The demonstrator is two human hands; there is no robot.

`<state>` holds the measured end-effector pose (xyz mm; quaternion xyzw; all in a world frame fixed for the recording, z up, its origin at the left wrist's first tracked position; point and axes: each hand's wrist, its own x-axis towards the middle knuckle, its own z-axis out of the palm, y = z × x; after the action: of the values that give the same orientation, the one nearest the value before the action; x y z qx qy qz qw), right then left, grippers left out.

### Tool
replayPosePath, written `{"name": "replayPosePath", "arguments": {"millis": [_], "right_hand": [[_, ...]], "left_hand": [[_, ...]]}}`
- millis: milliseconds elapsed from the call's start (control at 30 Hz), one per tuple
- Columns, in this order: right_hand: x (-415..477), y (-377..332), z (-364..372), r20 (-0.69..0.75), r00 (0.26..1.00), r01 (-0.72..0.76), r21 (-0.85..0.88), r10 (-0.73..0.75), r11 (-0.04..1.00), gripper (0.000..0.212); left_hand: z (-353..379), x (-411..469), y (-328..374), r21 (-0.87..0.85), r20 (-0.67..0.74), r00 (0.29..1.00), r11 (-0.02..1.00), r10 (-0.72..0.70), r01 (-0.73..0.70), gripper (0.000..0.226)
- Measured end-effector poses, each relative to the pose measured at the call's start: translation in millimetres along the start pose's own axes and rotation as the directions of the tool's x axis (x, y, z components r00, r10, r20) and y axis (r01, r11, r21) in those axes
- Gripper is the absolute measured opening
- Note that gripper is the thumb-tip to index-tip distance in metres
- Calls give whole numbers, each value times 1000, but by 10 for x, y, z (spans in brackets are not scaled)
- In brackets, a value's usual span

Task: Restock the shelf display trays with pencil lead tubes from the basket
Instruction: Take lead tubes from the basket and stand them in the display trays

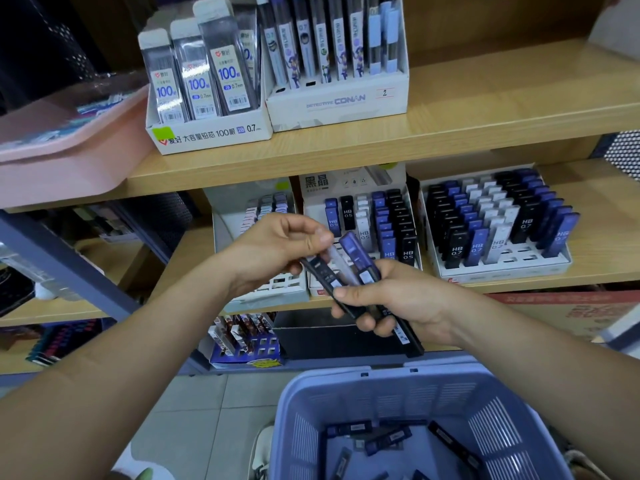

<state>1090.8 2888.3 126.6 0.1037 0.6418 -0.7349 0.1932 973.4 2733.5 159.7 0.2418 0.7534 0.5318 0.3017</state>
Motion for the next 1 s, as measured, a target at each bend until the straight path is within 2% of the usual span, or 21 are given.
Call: {"name": "replayPosePath", "arguments": {"millis": [67,167,300,367,467,533,600,667,800,867,933,1000], "right_hand": [[-17,23,-8,47,998,-36,-55,39,998,6],[-24,73,-12,48,982,-174,-136,182,975,8],[-4,184,-65,-117,965,-263,-460,236,848,9],[9,230,-88,-169,963,-262,-428,208,865,8],[68,237,-71,-210,963,-200,-148,167,969,26],[110,213,-28,-176,973,-150,0,148,989,31],[154,216,27,-123,986,-110,1,110,994,21],[206,243,79,-130,988,-87,-36,81,996,17],[270,288,118,-240,967,-107,-86,84,990,19],[271,292,88,-299,948,-142,-92,109,986,18],[249,283,30,-339,932,-168,-98,126,981,7],[221,288,-56,-363,925,-193,-187,115,963,5]], "left_hand": [[-47,9,-14,-21,-95,995,1000,-6,4,19],[-125,1,-27,3,-210,978,1000,13,-12,15],[-281,-5,-46,134,-301,953,991,19,22,12],[-338,-27,-84,175,-276,961,981,-27,78,14],[-283,-89,-156,172,-173,980,977,-100,130,11],[-182,-121,-206,112,-118,986,985,-121,134,7],[-104,-124,-254,32,-93,988,992,-121,124,3],[-101,-111,-297,-7,-92,989,994,-113,113,4],[-176,-52,-327,128,-117,990,987,-79,94,12],[-169,19,-310,158,-182,983,986,-29,58,8],[-132,127,-292,162,-286,958,987,27,21,7],[-76,255,-299,204,-352,933,979,78,-5,9]]}}
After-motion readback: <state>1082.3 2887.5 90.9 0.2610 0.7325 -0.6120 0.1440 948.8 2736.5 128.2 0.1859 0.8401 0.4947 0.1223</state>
